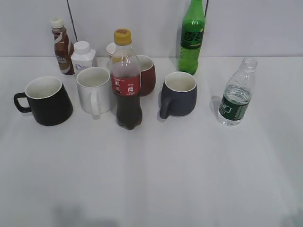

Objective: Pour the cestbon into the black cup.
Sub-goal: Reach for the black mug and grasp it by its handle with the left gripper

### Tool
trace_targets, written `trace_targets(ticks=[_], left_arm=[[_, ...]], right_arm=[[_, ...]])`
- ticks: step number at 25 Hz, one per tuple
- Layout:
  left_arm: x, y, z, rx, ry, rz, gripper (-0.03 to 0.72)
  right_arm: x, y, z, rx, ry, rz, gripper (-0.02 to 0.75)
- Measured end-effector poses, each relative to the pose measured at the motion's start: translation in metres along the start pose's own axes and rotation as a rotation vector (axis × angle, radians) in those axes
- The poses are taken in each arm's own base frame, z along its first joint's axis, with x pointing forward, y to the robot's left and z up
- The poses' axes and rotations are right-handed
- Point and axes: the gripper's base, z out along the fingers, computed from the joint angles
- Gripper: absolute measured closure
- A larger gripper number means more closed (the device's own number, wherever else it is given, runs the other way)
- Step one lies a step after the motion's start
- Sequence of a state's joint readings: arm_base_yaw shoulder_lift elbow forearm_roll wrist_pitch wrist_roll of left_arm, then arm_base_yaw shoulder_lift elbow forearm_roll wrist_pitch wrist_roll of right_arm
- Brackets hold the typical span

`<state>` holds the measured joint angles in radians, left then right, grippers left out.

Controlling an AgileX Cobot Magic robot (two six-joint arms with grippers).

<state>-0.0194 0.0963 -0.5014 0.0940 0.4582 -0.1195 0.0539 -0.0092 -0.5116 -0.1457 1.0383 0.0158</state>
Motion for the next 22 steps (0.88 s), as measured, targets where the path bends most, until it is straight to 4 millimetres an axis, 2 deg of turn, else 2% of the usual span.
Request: trace_targets(ticks=[2, 6, 9, 12, 17, 22], left_arm=[[0.001, -0.002, 0.023, 0.007, -0.05, 0.038, 0.449], [0.016, -0.008, 0.078, 0.059, -0.086, 0.082, 0.448], [0.037, -0.011, 0.12, 0.083, -0.008, 0.058, 0.448], [0.073, -0.013, 0.163, 0.09, 0.123, 0.024, 0.448], [0.12, -0.012, 0.198, 0.081, 0.21, -0.02, 0.434], [0.176, -0.008, 0.203, 0.042, 0.319, -0.046, 0.386]], right_arm=[[0.0, 0.0, 0.0, 0.0, 0.0, 0.0, 0.148], [0.0, 0.0, 0.0, 0.0, 0.0, 0.0, 0.148], [0.0, 0.0, 0.0, 0.0, 0.0, 0.0, 0.148], [0.0, 0.0, 0.0, 0.0, 0.0, 0.0, 0.148], [0.0, 0.0, 0.0, 0.001, 0.0, 0.0, 0.148], [0.0, 0.0, 0.0, 0.001, 0.0, 0.0, 0.148]])
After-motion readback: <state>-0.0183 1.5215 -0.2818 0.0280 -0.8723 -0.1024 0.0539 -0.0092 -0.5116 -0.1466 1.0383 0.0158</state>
